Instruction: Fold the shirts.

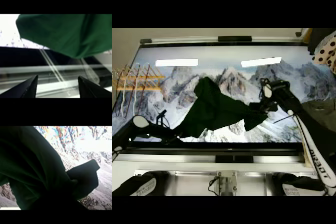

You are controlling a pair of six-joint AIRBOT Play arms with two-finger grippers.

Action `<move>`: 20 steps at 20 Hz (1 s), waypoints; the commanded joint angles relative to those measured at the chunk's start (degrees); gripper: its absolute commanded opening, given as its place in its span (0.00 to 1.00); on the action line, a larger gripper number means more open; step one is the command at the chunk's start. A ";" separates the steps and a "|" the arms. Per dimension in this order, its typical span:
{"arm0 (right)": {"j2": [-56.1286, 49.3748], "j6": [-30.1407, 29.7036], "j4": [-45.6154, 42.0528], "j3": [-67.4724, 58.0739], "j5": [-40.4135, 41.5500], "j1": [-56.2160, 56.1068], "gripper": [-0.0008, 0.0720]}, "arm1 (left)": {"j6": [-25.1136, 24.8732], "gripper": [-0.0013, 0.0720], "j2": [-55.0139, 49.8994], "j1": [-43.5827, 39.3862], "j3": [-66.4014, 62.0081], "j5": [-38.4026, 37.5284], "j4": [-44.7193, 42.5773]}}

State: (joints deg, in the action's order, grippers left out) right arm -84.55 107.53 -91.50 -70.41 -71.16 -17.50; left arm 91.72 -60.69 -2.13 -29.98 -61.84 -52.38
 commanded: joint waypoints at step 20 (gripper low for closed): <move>33.86 -1.86 -18.84 -22.29 6.82 0.04 0.11 | -10.36 0.06 17.75 -2.05 -65.26 7.87 -14.32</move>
State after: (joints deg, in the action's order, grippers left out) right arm -61.06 106.32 -105.65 -84.23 -69.91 -17.45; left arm 79.29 -50.33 -4.36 -78.37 -56.27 -62.33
